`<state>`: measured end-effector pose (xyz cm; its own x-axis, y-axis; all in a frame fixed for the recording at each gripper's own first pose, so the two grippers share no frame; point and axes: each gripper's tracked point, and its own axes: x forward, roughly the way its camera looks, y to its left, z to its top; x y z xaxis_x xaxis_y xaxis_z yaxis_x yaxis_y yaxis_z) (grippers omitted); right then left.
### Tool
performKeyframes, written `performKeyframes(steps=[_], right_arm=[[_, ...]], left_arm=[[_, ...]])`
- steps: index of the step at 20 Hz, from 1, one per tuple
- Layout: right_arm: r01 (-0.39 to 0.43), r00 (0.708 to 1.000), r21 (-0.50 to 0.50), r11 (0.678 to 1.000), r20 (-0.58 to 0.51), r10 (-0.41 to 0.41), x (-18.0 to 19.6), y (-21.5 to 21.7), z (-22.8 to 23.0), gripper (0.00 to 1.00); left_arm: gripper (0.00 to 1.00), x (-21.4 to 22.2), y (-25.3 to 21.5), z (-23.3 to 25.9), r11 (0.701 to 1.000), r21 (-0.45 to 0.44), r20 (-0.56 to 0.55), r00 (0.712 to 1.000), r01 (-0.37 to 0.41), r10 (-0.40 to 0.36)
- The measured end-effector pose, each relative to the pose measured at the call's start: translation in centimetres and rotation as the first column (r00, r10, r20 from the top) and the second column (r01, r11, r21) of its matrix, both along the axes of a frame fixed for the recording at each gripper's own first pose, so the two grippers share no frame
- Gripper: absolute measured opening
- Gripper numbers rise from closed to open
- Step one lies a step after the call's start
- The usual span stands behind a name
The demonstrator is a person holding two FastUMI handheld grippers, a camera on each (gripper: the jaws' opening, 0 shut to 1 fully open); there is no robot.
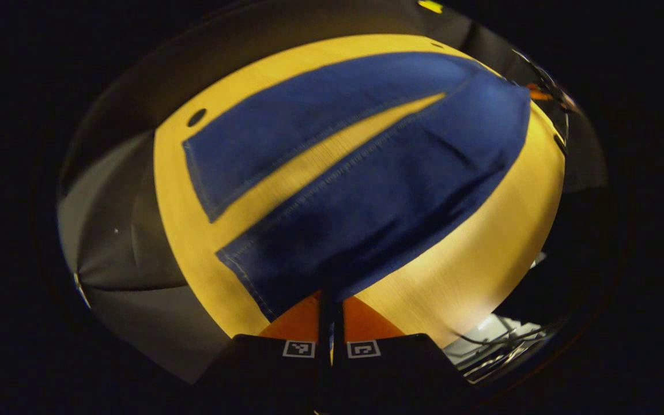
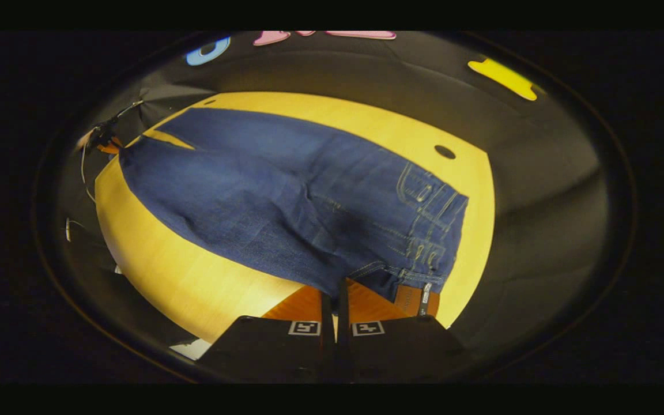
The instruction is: Grasp the waist and the cuffs of the jeans and fold them to make the two legs overlap; first hold the waist and fold one-third of the jeans toward the cuffs, then hold the cuffs and fold the remaining one-third in the same direction to finish folding.
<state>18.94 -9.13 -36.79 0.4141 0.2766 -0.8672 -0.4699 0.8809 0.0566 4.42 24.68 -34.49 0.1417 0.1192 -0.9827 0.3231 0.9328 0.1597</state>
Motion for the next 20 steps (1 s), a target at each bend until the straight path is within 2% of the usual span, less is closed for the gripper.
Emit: performKeyframes(steps=[3,6,8,10,12,13,15,16,17,19,20], right_arm=[[0.047,0.993,0.043,0.998,0.107,-0.051,2.6,0.1,4.3,0.05],[0.078,0.974,0.057,0.995,0.209,-0.088,6.2,-0.3,6.8,0.05],[0.086,0.957,0.050,0.995,0.273,-0.096,8.8,-0.3,7.3,0.05],[0.105,0.946,0.050,0.993,0.303,-0.115,10.9,-0.2,8.1,0.03],[0.130,0.937,0.053,0.990,0.319,-0.140,13.5,-0.3,8.2,0.05],[0.140,0.933,0.047,0.989,0.329,-0.147,14.8,-0.3,8.1,0.05],[0.155,0.928,0.031,0.987,0.338,-0.156,17.3,-0.3,7.4,0.05],[0.159,0.928,0.019,0.987,0.337,-0.156,18.5,-0.3,6.6,0.00],[0.167,0.928,0.006,0.986,0.336,-0.159,19.7,-0.2,5.8,0.05],[0.204,0.928,0.010,0.979,0.317,-0.197,21.8,0.3,3.8,0.05],[0.233,0.925,0.022,0.972,0.304,-0.229,22.7,0.5,2.9,0.00]], left_arm=[[0.06,4.0,0.7,2.7,0.994,-0.022,0.102,0.989,-0.103,0.105],[0.06,8.5,2.0,4.0,0.982,-0.040,0.196,0.962,-0.187,0.191],[0.06,10.6,2.4,4.4,0.978,-0.029,0.239,0.949,-0.205,0.206],[0.06,13.2,3.1,4.4,0.974,-0.040,0.264,0.938,-0.222,0.225],[0.06,15.6,3.9,3.8,0.964,-0.061,0.267,0.926,-0.260,0.267],[0.06,16.9,4.2,3.6,0.952,-0.078,0.275,0.911,-0.297,0.307],[0.06,20.1,4.5,3.3,0.913,-0.129,0.311,0.858,-0.388,0.408],[0.08,21.5,4.8,3.0,0.898,-0.155,0.334,0.833,-0.413,0.441],[0.06,23.2,5.1,2.3,0.886,-0.168,0.347,0.816,-0.432,0.463],[0.06,24.3,5.9,0.4,0.873,-0.144,0.354,0.800,-0.466,0.485],[0.06,24.6,5.9,-0.5,0.862,-0.136,0.355,0.789,-0.488,0.502]])
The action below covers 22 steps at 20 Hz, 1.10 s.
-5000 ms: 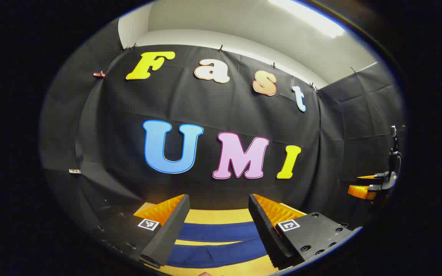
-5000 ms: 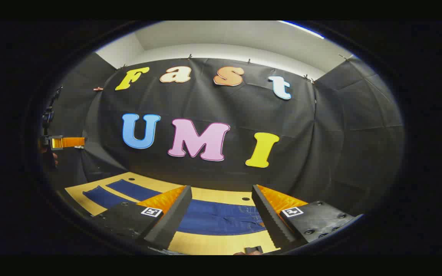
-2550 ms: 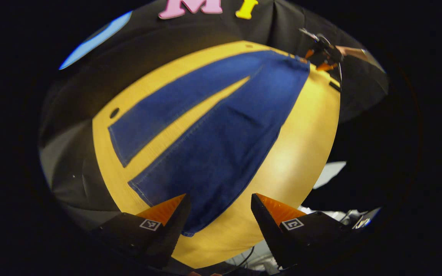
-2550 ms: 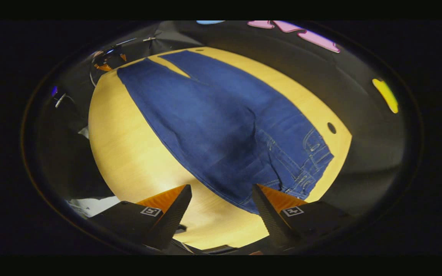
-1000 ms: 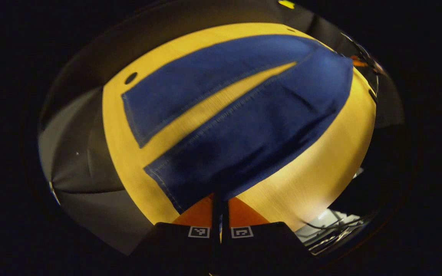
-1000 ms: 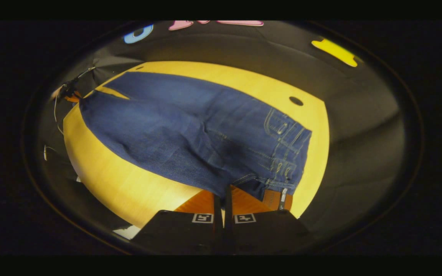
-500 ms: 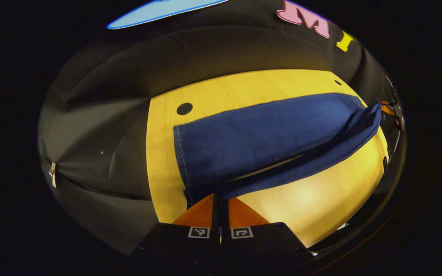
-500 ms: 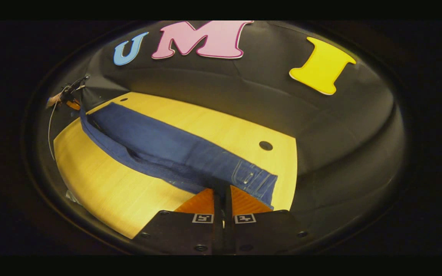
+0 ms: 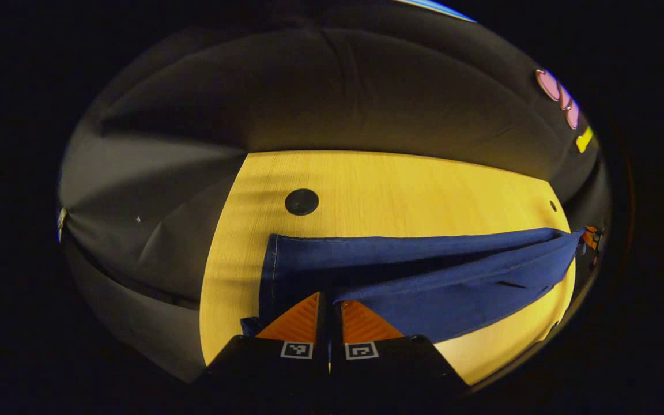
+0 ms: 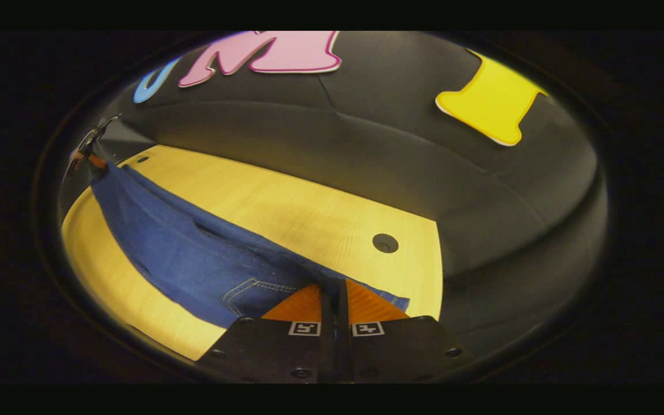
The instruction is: Grasp the waist and the cuffs of the jeans and fold them to make the two legs overlap; first hold the waist and fold one-third of the jeans toward the cuffs, then hold the cuffs and fold the remaining one-third in the same direction to finish folding.
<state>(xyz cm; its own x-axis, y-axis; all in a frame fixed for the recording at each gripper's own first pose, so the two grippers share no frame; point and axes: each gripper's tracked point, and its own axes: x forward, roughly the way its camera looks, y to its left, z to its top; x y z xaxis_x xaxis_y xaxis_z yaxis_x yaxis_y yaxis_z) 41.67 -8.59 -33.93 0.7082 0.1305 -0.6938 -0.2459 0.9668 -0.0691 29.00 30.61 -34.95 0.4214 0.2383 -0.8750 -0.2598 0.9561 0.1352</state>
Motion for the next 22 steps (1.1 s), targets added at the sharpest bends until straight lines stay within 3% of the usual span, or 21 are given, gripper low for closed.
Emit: performKeyframes(steps=[4,5,6,8,9,10,14,16,17,19,20,22], right_arm=[[0.103,0.993,0.046,0.994,-0.059,-0.101,2.0,0.4,-3.4,0.05],[0.118,0.991,0.073,0.990,-0.066,-0.113,2.2,0.5,-3.6,0.12],[0.139,0.988,0.101,0.985,-0.076,-0.132,2.3,0.5,-3.6,0.24],[0.188,0.981,0.177,0.966,-0.086,-0.175,2.9,0.6,-2.6,0.61],[0.224,0.974,0.199,0.954,-0.082,-0.211,3.4,0.2,-2.2,0.80],[0.251,0.968,0.239,0.938,-0.073,-0.240,3.4,-0.1,-0.9,0.98],[0.319,0.943,0.336,0.886,-0.024,-0.331,3.5,-2.5,3.3,0.97],[0.355,0.927,0.374,0.857,-0.023,-0.374,2.7,-3.8,4.4,0.93],[0.378,0.918,0.385,0.842,-0.038,-0.395,2.1,-4.6,4.3,0.99],[0.424,0.897,0.407,0.809,-0.066,-0.436,0.8,-5.8,3.4,0.99],[0.453,0.883,0.422,0.785,-0.094,-0.459,0.1,-6.2,2.5,0.99],[0.543,0.832,0.455,0.706,-0.181,-0.524,-2.0,-7.3,1.2,0.98]], left_arm=[[0.12,1.9,-0.8,-0.5,0.998,-0.049,0.096,0.994,-0.039,0.044],[0.29,2.1,-1.2,0.1,0.998,-0.055,0.131,0.991,-0.033,0.040],[0.45,2.4,-1.6,1.1,0.998,-0.052,0.159,0.987,-0.020,0.028],[0.77,3.4,-1.7,2.9,1.000,-0.030,0.236,0.972,0.005,0.002],[0.86,3.8,-2.8,4.0,0.999,-0.042,0.286,0.958,0.025,-0.012],[0.86,4.3,-3.8,5.5,0.998,-0.052,0.334,0.942,0.045,-0.025],[0.86,5.0,-7.9,11.8,0.984,-0.103,0.527,0.847,0.143,-0.068],[0.86,4.2,-8.7,13.9,0.985,-0.075,0.569,0.818,0.157,-0.087],[0.86,3.7,-9.3,14.8,0.985,-0.044,0.579,0.808,0.166,-0.110],[0.87,2.3,-11.5,16.5,0.977,0.009,0.591,0.788,0.211,-0.175],[0.88,1.5,-12.7,17.2,0.970,0.033,0.590,0.779,0.239,-0.212],[0.88,-0.3,-14.7,18.7,0.954,0.088,0.593,0.755,0.285,-0.281]])
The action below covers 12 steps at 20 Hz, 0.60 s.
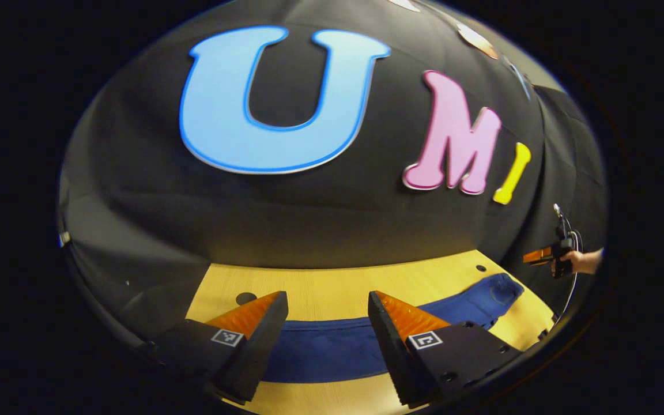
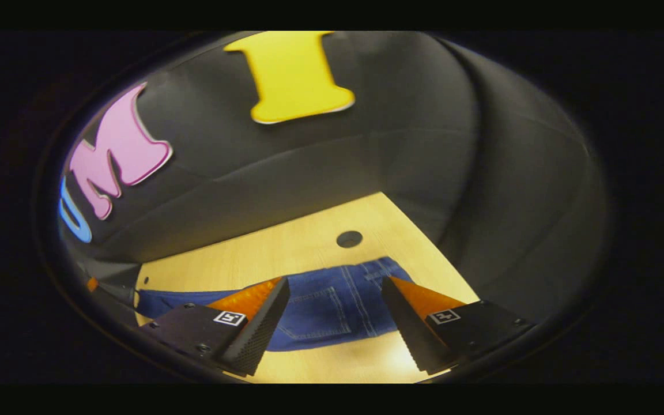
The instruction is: Grasp the waist and the cuffs of the jeans and fold them to make the two legs overlap; first hold the waist and fold one-third of the jeans toward the cuffs, then hold the cuffs and fold the remaining one-third in the same direction to finish folding.
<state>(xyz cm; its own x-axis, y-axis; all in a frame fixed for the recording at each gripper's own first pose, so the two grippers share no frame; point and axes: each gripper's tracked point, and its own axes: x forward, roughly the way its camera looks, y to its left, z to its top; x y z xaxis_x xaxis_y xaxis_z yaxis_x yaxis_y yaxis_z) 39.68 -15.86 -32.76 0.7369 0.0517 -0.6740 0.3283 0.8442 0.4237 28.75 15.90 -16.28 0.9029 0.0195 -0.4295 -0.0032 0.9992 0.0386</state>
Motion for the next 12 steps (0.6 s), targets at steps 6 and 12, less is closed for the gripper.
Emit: performKeyframes(steps=[6,12], right_arm=[[0.256,0.942,0.128,0.958,-0.255,-0.217,-5.7,-2.5,-7.4,0.98],[0.417,0.861,0.192,0.889,-0.397,-0.318,-5.7,-2.7,-11.4,0.98]], left_arm=[[0.89,-3.3,-7.4,3.5,0.993,0.009,0.061,0.992,0.114,-0.114],[0.88,-4.2,-9.1,2.9,0.992,0.027,0.039,0.991,0.125,-0.126]])
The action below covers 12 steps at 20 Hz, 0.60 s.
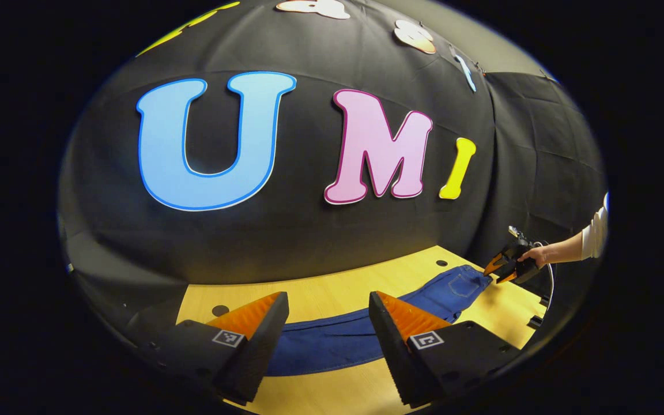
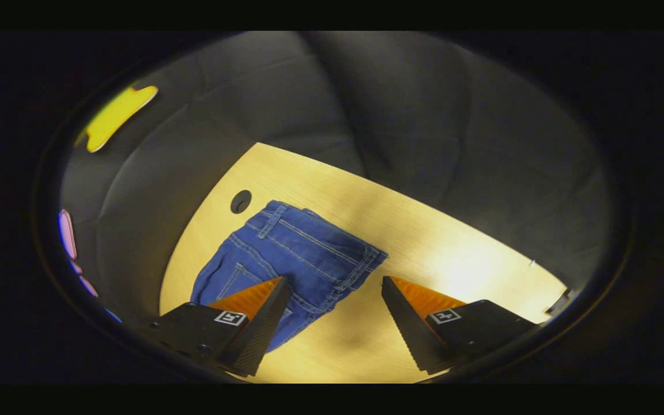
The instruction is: Grasp the waist and the cuffs of the jeans and fold them to make the two legs overlap; first hold the waist and fold one-third of the jeans toward the cuffs, then hold the cuffs and fold the remaining one-third in the same direction to finish folding.
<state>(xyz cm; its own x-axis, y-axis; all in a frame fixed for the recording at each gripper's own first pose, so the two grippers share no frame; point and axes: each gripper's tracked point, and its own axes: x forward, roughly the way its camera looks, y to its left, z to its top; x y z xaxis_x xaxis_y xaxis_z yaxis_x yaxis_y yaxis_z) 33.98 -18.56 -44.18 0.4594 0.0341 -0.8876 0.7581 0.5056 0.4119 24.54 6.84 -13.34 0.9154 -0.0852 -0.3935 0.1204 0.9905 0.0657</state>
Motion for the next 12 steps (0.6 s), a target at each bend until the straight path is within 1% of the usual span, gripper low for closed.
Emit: performKeyframes(steps=[2,3,4,5,6,7,8,10,11,12], right_arm=[[0.024,1.000,0.020,1.000,-0.015,-0.024,1.1,0.2,-1.3,0.98],[0.038,0.998,0.028,0.999,-0.042,-0.036,1.4,0.4,-1.8,0.98],[0.065,0.998,0.009,0.998,-0.022,-0.065,2.4,0.0,-1.7,0.92],[0.027,0.999,0.002,1.000,-0.035,-0.027,2.3,0.1,-2.0,0.88],[-0.044,0.998,-0.033,0.999,-0.044,0.042,1.9,0.0,-2.7,0.84],[-0.099,0.995,-0.038,0.994,-0.026,0.098,1.7,0.3,-3.0,0.67],[-0.114,0.993,-0.036,0.993,-0.012,0.114,1.9,0.2,-2.7,0.51],[-0.096,0.995,0.000,0.995,0.028,0.096,2.4,0.0,-2.3,0.17],[-0.088,0.995,-0.004,0.996,0.050,0.088,2.5,-0.2,-2.1,0.15],[-0.097,0.993,-0.007,0.995,0.061,0.097,2.2,-0.2,-1.8,0.13]], left_arm=[[0.88,-0.1,0.4,-0.6,1.000,-0.001,-0.012,1.000,-0.018,0.018],[0.88,-0.1,0.4,-0.8,1.000,0.002,-0.021,0.999,-0.027,0.027],[0.89,0.0,0.5,-1.0,0.999,0.003,-0.026,0.999,-0.038,0.038],[0.89,0.1,0.3,-1.2,0.999,-0.004,-0.031,0.998,-0.046,0.046],[0.89,0.1,0.2,-1.4,0.998,-0.016,-0.036,0.998,-0.055,0.054],[0.89,0.1,-0.1,-1.7,0.998,-0.020,-0.044,0.997,-0.067,0.066],[0.89,0.0,-0.2,-2.2,0.996,-0.018,-0.056,0.995,-0.082,0.081],[0.89,-0.4,-0.6,-2.3,0.995,-0.006,-0.064,0.993,-0.098,0.098],[0.89,-0.6,-0.8,-2.2,0.995,0.003,-0.057,0.994,-0.098,0.098],[0.89,-1.1,-0.9,-2.0,0.995,0.011,-0.050,0.994,-0.097,0.098]])
